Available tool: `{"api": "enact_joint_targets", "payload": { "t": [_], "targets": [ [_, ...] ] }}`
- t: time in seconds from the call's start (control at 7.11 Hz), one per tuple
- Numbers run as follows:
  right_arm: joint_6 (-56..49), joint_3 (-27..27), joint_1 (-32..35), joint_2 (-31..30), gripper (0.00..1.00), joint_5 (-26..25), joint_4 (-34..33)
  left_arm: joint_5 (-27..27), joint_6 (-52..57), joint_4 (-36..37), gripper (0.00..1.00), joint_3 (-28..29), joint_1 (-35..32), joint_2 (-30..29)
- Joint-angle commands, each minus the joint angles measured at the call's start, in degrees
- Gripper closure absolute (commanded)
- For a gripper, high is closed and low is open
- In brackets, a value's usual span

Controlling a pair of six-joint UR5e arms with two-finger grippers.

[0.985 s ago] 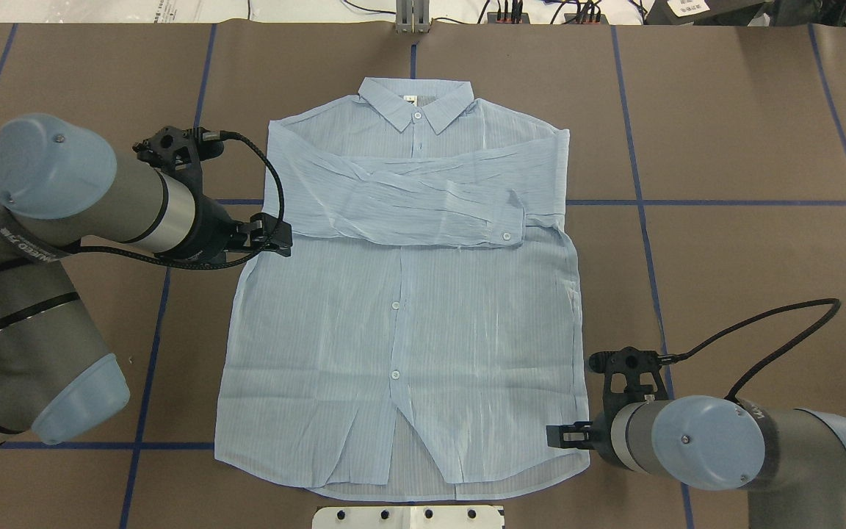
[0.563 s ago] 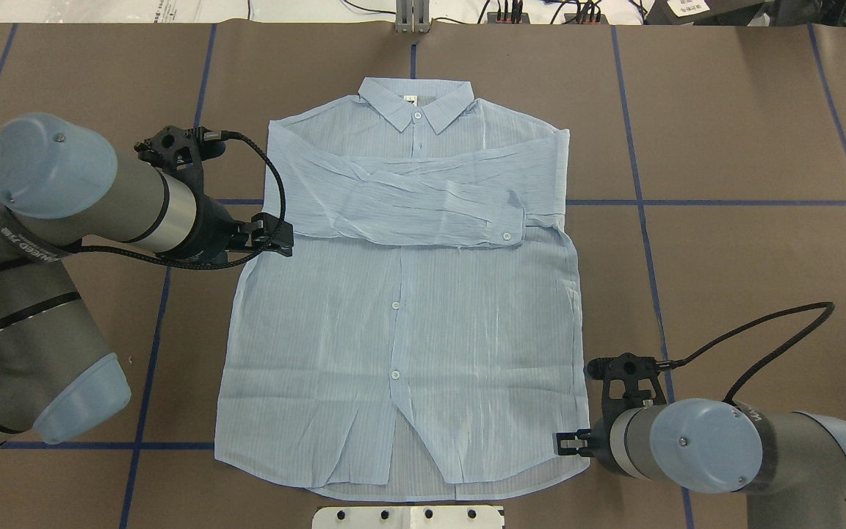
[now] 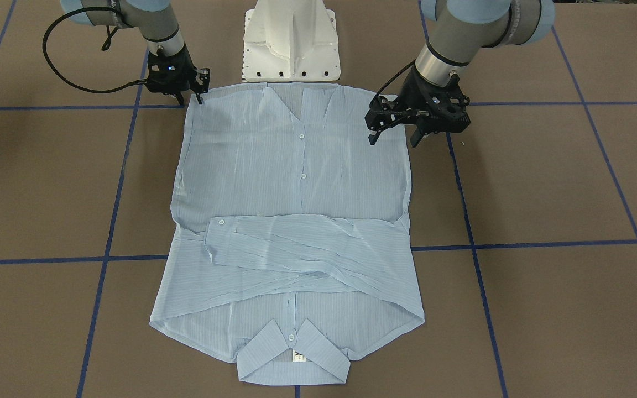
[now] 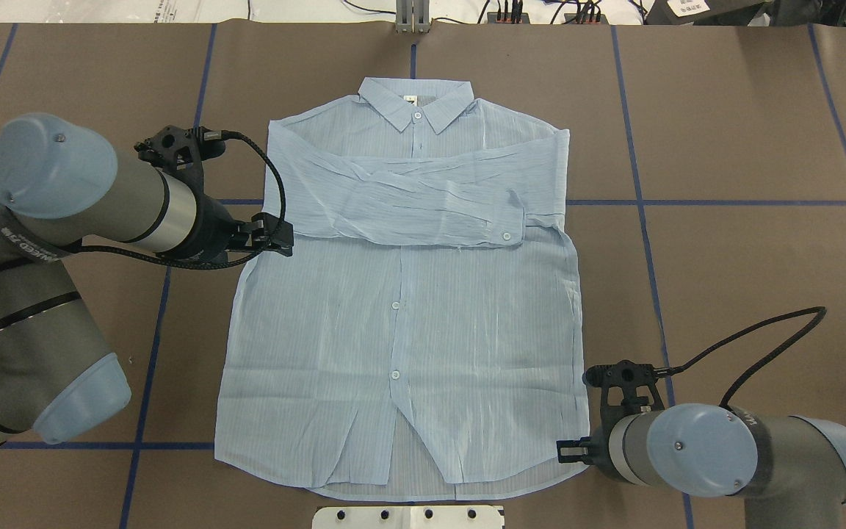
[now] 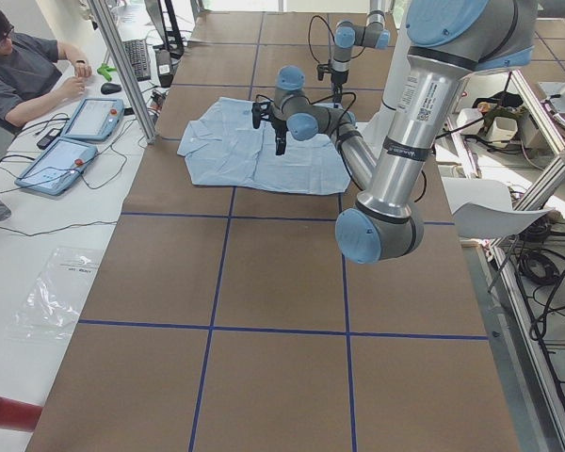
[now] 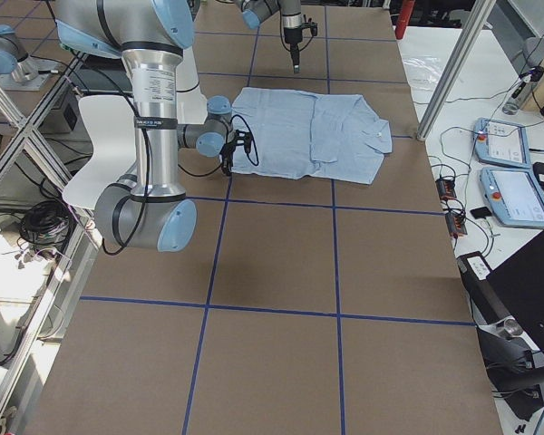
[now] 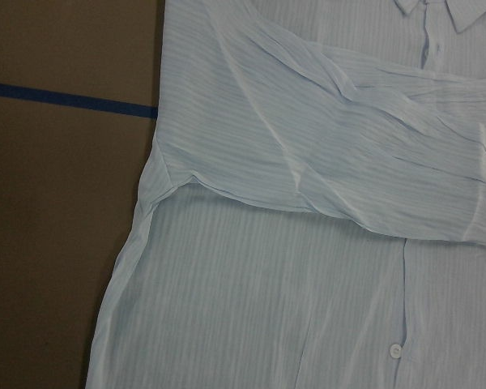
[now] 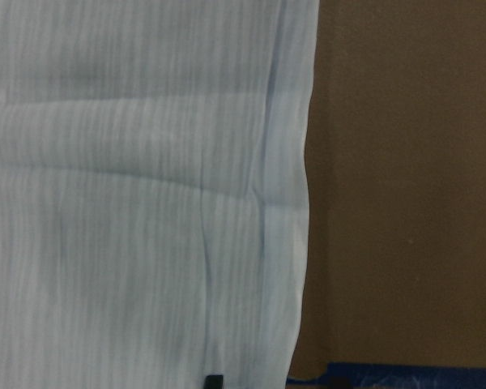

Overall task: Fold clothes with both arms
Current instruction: 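Lower the left gripper to the hem corner while the right gripper grasps the other corner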

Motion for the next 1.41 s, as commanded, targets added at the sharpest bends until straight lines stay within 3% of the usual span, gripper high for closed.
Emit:
{"api": "enact_joint_targets", "payload": {
  "t": [0.0, 0.14, 0.28, 0.84, 0.98, 1.27],
  "targets": [
    [-0.09, 0.05, 0.08, -0.06, 0.82, 0.95, 0.00, 0.01, 0.00, 0.00, 0.01, 0.15, 0.00, 0.00],
    [-0.09, 0.14, 0.17, -0.15, 0.98, 1.47, 0.00, 0.10, 0.00, 0.00, 0.01, 0.15, 0.00, 0.00],
    [-0.09, 0.14, 0.17, -0.15, 1.00, 1.48, 0.00, 0.19, 0.00, -0.09, 0.01, 0.23, 0.09, 0.00],
    [-0.09, 3.21, 0.96, 0.29, 1.00, 0.51, 0.61, 0.71, -0.43, -0.09, 0.01, 0.24, 0.52, 0.96],
    [0.00, 3.39, 1.22, 0.72, 1.00, 0.25, 0.79, 1.50, -1.40, -0.09, 0.01, -0.46, 1.49, 3.58],
    [-0.09, 3.30, 1.22, 0.90, 1.00, -1.60, 1.05, 5.18, -5.62, 0.00, 0.02, -0.55, 8.85, 7.01]
  ]
}}
